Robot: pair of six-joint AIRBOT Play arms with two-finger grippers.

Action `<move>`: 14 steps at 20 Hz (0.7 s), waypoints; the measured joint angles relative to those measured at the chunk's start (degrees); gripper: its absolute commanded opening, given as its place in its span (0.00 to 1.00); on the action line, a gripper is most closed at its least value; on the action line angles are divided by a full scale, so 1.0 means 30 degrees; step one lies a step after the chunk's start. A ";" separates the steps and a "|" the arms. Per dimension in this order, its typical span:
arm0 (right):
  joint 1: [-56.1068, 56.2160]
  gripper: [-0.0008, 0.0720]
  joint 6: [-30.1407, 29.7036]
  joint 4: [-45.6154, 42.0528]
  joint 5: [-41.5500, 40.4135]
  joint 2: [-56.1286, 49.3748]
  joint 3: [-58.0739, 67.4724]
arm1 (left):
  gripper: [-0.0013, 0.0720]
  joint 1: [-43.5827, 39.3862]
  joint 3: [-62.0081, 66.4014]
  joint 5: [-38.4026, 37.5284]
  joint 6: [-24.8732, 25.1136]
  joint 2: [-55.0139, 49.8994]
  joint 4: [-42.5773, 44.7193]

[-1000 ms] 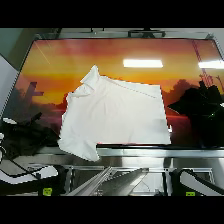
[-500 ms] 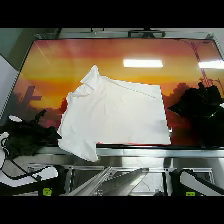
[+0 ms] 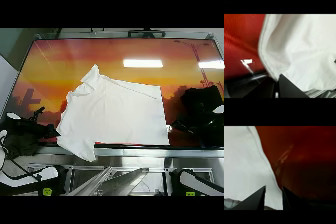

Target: Fold the shirts.

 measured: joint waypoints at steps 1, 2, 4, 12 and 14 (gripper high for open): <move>0.0000 0.34 -0.0007 -0.0197 0.0124 -0.0240 -0.0444 | 0.05 0.0000 0.0015 -0.0058 0.0000 0.0000 0.0000; 0.0000 0.34 -0.0189 -0.0299 0.0219 -0.0466 -0.0896 | 0.05 0.0000 0.0029 -0.0189 0.0007 0.0000 0.0000; 0.0000 0.34 -0.0634 0.0109 0.0466 -0.0896 -0.1785 | 0.05 -0.0015 0.0044 -0.0328 0.0007 0.0000 0.0007; 0.0044 0.03 -0.2805 0.1290 0.0444 -0.1785 -0.3016 | 0.05 -0.0015 0.0044 -0.0444 0.0015 0.0000 0.0007; 0.0051 0.03 -0.3818 0.2157 0.0211 -0.1836 -0.3075 | 0.05 -0.0015 0.0080 -0.0495 0.0015 0.0000 -0.0211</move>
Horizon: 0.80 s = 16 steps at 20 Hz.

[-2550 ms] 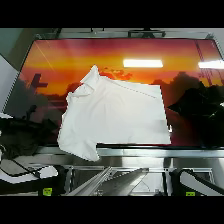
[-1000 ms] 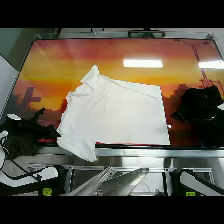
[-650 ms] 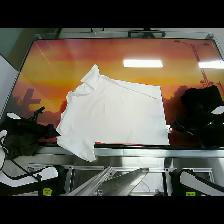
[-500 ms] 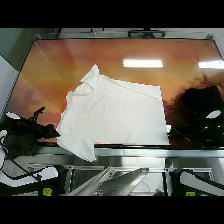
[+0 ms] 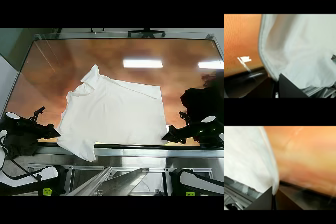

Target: Fold the shirts.

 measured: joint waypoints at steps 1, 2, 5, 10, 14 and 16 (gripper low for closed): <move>0.0000 0.03 -0.0510 0.0619 -0.0189 -0.0029 0.0022 | 0.05 0.0000 0.0124 -0.0146 0.0007 0.0015 -0.0430; 0.0000 0.03 -0.1158 0.1297 -0.0452 -0.0029 0.0146 | 0.05 0.0000 0.0364 -0.0291 0.0022 0.0066 -0.1122; -0.0036 0.03 -0.3126 0.5588 0.1916 0.0561 0.1472 | 0.05 -0.0058 0.2062 -0.1588 0.0546 0.0962 -0.5151; -0.0554 0.03 -0.5668 1.6393 0.4299 0.5821 0.6929 | 0.05 0.0168 0.7453 -0.3920 0.2302 0.5282 -1.4404; -0.2106 0.03 -0.6229 1.9343 0.1851 1.0739 1.2662 | 0.05 0.2514 1.2437 -0.3191 0.2994 0.8699 -2.2855; -0.2980 0.03 -0.6033 1.8731 0.0095 1.2655 1.4695 | 0.05 0.4422 1.4302 -0.2382 0.2667 0.9755 -2.5609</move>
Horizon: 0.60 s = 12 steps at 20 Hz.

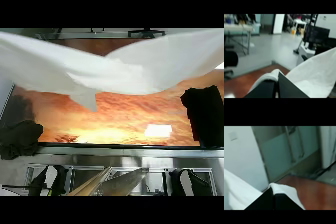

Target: Fold the shirts.

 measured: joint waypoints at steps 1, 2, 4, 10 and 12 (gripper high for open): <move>-0.0372 0.03 0.0321 -0.0605 -0.0692 0.0736 0.0714 | 0.05 0.0874 0.0903 0.0364 -0.0401 0.0299 -0.0969; -0.0707 0.03 0.0692 -0.1508 -0.1450 0.1362 0.1297 | 0.05 0.1508 0.1829 0.0656 -0.0794 0.0379 -0.1690; -0.1078 0.03 0.1508 -0.3424 -0.2339 0.1894 0.1872 | 0.05 0.1851 0.3417 0.1173 -0.1392 -0.0117 -0.1982; 0.0029 0.03 0.2681 -0.6870 -0.1800 -0.0517 0.0896 | 0.05 -0.4714 0.6120 0.1945 -0.2936 -0.3956 0.6215; 0.1086 0.03 0.2521 -0.8109 -0.1647 -0.2178 -0.0007 | 0.05 -0.7665 0.5595 0.2390 -0.3410 -0.5734 1.0120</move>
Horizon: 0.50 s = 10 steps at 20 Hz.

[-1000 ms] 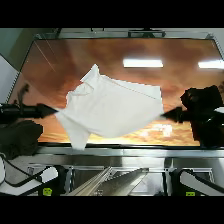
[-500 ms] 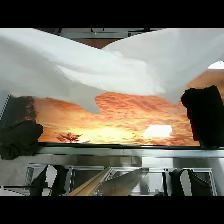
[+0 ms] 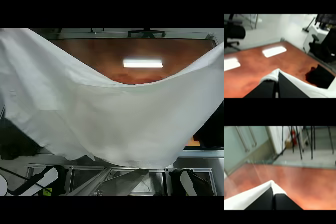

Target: Fold the shirts.

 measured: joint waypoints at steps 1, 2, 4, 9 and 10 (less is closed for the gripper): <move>0.0532 0.03 -0.0058 -0.0670 0.0000 -0.0991 -0.0459 | 0.05 -0.1217 -0.0415 0.0197 -0.0117 -0.0918 0.1603; 0.1100 0.03 -0.0095 -0.1421 -0.0051 -0.2186 -0.0969 | 0.05 -0.2390 -0.0969 0.0590 -0.0240 -0.2011 0.3206; 0.2062 0.03 -0.0204 -0.2484 -0.0532 -0.4583 -0.1800 | 0.05 -0.3993 -0.1916 0.1581 -0.0401 -0.4204 0.6062; 0.3665 0.03 -0.0350 -0.3832 -0.3963 -1.1198 -0.2579 | 0.05 -0.5588 -0.1341 0.3781 -0.0583 -1.0389 1.0222; 0.3825 0.02 -0.0335 -0.3891 -0.4524 -1.2349 -0.2433 | 0.05 -0.5697 -0.0721 0.3956 -0.0590 -1.1526 1.0601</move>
